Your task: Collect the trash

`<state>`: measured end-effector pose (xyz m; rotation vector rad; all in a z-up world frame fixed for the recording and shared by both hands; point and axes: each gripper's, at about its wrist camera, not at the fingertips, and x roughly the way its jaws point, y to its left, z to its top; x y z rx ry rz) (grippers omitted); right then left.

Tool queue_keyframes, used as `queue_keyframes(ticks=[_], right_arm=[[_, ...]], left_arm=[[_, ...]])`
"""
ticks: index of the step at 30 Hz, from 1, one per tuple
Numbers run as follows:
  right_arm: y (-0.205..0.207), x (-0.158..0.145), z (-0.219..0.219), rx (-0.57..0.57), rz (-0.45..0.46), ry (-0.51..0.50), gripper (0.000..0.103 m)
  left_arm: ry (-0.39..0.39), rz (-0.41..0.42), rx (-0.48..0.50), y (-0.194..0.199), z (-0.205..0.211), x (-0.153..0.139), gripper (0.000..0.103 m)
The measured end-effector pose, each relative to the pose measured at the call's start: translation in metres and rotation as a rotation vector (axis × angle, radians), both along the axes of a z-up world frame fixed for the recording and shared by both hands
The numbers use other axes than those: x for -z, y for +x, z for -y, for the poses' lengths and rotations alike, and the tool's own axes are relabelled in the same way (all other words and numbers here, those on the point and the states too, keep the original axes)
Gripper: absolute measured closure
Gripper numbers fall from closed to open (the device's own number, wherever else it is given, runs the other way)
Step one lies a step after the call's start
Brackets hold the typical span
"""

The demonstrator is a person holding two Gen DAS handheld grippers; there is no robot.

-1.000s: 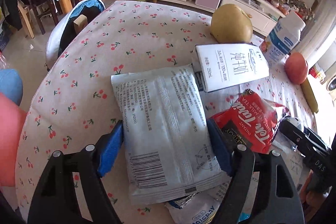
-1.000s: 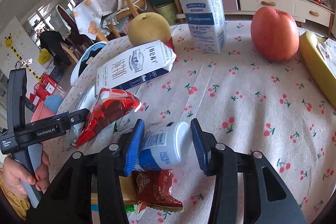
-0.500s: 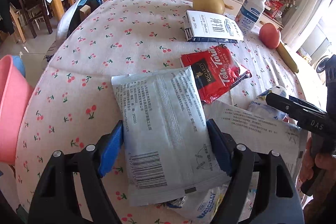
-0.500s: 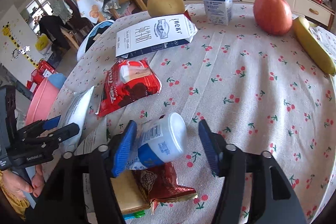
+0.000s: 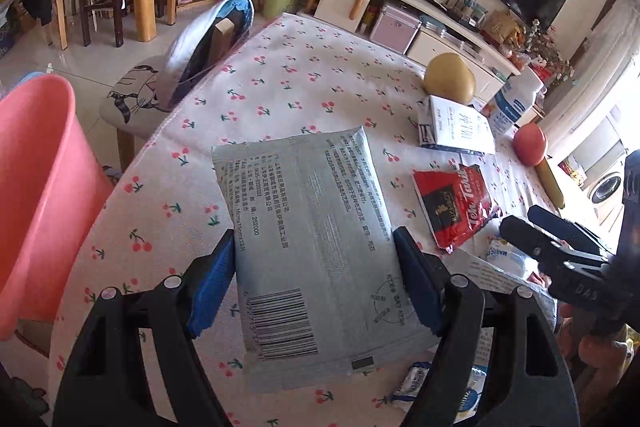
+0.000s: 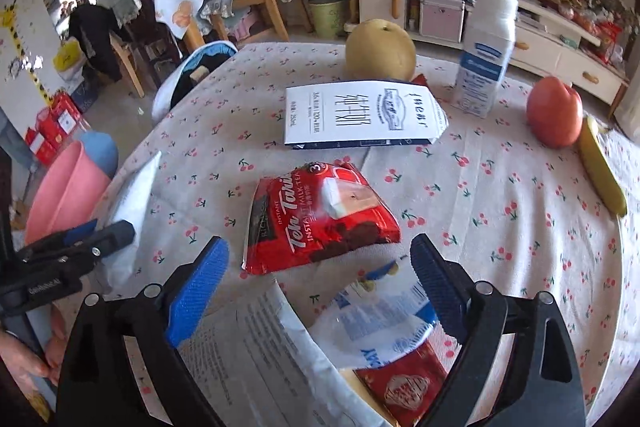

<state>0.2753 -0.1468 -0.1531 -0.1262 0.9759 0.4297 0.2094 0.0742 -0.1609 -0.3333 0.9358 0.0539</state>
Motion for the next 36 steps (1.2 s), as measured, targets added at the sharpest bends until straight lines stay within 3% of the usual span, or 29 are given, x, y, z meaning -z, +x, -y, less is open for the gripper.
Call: queue_keyframes(ticks=[5,8,12,17,20,24,29,32,36], right_arm=[[0.031,0.019,-0.024,-0.041,-0.069,-0.095,0.012],[0.045,0.028,-0.027,-0.053,-0.136,-0.071,0.011],[0.057,0.026,-0.022,-0.001,-0.227,0.000,0.010],[0.072,0.014,-0.021,0.085,-0.276,0.017,0.010],[0.078,0.026,-0.031,0.100,-0.306,-0.052,0.010],[0.076,0.041,-0.043,0.111,-0.249,-0.109,0.006],[0.063,0.043,-0.045,0.106,-0.133,-0.090,0.008],[0.056,0.041,-0.038,0.110,-0.093,-0.056,0.017],[0.051,0.037,-0.034,0.107,-0.070,-0.026,0.037]], left_arm=[[0.029,0.012,0.025,0.005,-0.004,-0.001,0.026],[0.051,0.023,0.035,0.008,-0.004,-0.003,0.026],[0.027,0.028,0.036,0.010,-0.009,-0.005,0.026],[0.006,0.019,0.035,0.010,-0.014,-0.003,0.026],[0.008,0.018,0.028,0.009,-0.016,-0.003,0.026],[0.016,0.024,0.027,0.007,-0.017,-0.005,0.026],[0.009,0.022,0.028,0.006,-0.019,-0.006,0.025],[0.003,0.021,0.029,0.006,-0.019,-0.006,0.025],[-0.002,0.019,0.032,0.007,-0.020,-0.006,0.025]])
